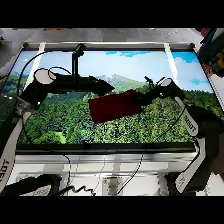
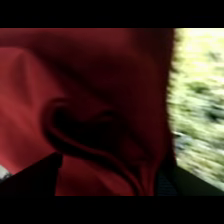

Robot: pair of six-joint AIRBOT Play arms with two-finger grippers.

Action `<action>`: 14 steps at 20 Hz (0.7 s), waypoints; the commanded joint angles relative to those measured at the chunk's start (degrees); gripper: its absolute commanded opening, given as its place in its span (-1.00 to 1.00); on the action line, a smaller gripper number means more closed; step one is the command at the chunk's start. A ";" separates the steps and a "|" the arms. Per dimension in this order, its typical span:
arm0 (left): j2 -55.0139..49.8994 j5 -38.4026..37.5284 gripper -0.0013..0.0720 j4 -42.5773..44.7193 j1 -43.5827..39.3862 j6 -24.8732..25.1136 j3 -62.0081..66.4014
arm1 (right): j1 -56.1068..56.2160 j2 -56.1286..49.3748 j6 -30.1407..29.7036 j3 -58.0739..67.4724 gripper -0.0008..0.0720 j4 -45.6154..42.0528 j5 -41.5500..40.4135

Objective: Fold the clothes and pants, and hang the long-sleeved shirts on hangers.

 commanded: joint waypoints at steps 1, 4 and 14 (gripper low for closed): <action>0.26 -1.25 1.00 0.20 0.17 0.02 0.02 | 4.00 -0.52 0.20 -0.07 0.35 -0.61 -3.69; 0.26 -1.22 1.00 0.76 0.24 0.07 0.02 | 6.16 -0.39 0.24 -0.04 -0.96 -2.10 -8.31; 15.45 -2.36 0.51 16.50 7.37 0.00 0.02 | -5.14 20.28 10.73 0.83 -0.95 -23.89 -4.55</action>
